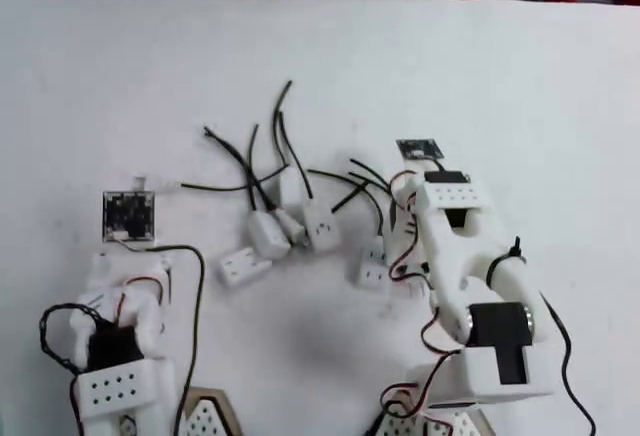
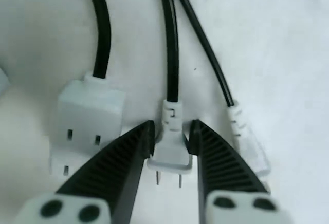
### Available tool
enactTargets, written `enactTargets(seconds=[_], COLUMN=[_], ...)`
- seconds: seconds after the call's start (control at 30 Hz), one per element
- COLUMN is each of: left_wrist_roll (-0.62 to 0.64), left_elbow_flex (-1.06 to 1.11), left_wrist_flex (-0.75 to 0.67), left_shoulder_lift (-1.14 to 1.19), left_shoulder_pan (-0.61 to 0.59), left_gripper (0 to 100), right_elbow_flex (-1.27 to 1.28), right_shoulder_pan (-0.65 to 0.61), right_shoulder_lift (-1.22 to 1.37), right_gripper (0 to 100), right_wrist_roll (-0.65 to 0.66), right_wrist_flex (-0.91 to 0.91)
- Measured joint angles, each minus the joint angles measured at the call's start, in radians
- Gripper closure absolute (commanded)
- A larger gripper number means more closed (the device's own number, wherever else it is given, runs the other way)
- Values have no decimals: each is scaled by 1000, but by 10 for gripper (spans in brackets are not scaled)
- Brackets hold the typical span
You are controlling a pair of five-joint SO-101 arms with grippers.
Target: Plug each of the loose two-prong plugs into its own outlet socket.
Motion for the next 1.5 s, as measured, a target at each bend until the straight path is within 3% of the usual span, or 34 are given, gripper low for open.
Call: enactTargets(seconds=[0.1,0.23,0.5,0.8,1.1,1.4,1.5], left_wrist_roll=[0,0,0,0,0,0,0], left_elbow_flex=[0,0,0,0,0,0,0], left_wrist_flex=[0,0,0,0,0,0,0], left_shoulder_lift=[0,0,0,0,0,0,0], left_shoulder_pan=[0,0,0,0,0,0,0], left_gripper=[976,976,976,976,976,976,976], right_elbow_flex=[-12,-31,-160,-199,81,109,107], right_shoulder_pan=[3,8,8,6,-103,-77,-43], right_shoulder_lift=[0,5,6,-83,-250,-170,-123], right_gripper=[988,982,844,844,844,846,895], right_wrist_roll=[0,0,126,196,232,230,230], right_wrist_flex=[15,34,210,319,224,61,31])
